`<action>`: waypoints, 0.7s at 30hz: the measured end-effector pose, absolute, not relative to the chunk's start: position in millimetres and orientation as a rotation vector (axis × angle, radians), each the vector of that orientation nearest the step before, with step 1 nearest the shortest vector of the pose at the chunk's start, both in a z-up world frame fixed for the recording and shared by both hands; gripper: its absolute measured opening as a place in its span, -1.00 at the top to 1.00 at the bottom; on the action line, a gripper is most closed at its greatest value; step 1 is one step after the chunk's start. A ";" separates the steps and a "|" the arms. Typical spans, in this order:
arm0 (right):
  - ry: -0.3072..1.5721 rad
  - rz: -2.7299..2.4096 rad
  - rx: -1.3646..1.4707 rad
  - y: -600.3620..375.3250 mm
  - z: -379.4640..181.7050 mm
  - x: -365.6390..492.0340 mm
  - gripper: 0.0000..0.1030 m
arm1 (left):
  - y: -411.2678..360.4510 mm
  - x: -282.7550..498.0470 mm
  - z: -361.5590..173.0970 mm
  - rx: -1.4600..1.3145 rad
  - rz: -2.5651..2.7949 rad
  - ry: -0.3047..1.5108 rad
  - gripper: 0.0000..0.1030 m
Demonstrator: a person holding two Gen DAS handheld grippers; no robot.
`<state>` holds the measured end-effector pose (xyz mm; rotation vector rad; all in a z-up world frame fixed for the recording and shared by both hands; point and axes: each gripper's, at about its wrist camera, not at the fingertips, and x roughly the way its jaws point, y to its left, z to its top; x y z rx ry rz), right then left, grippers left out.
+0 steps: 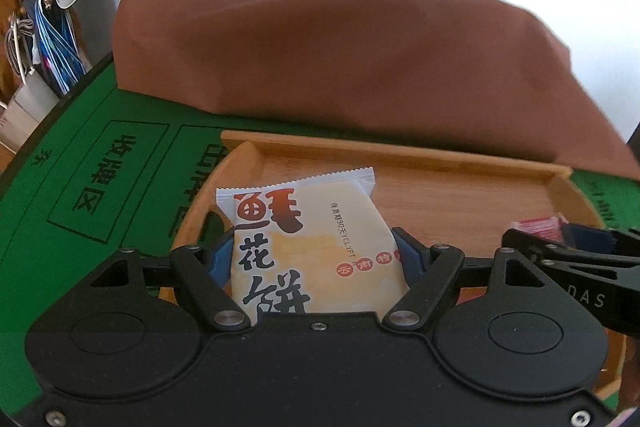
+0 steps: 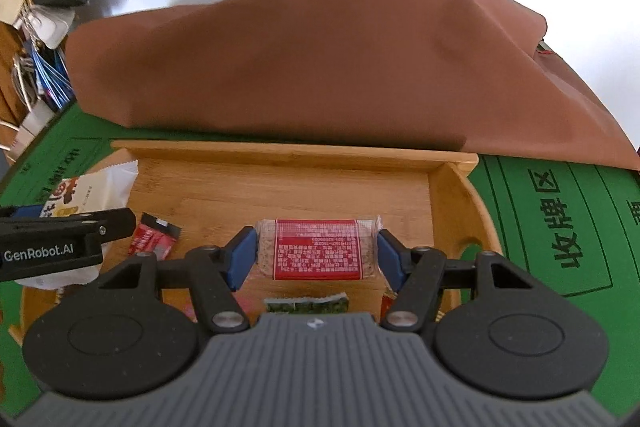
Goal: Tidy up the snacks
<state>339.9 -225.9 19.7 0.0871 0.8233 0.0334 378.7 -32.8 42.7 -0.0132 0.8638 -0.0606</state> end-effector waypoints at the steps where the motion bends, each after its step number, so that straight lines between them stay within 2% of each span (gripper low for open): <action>1: 0.826 0.032 0.081 -224.7 17.6 342.6 -0.29 | -33.2 381.3 40.3 -0.010 -0.056 0.869 -0.49; 21: 0.839 0.010 0.055 -213.1 -1.2 356.9 -0.29 | -28.6 395.8 20.1 -0.023 -0.053 0.884 -0.49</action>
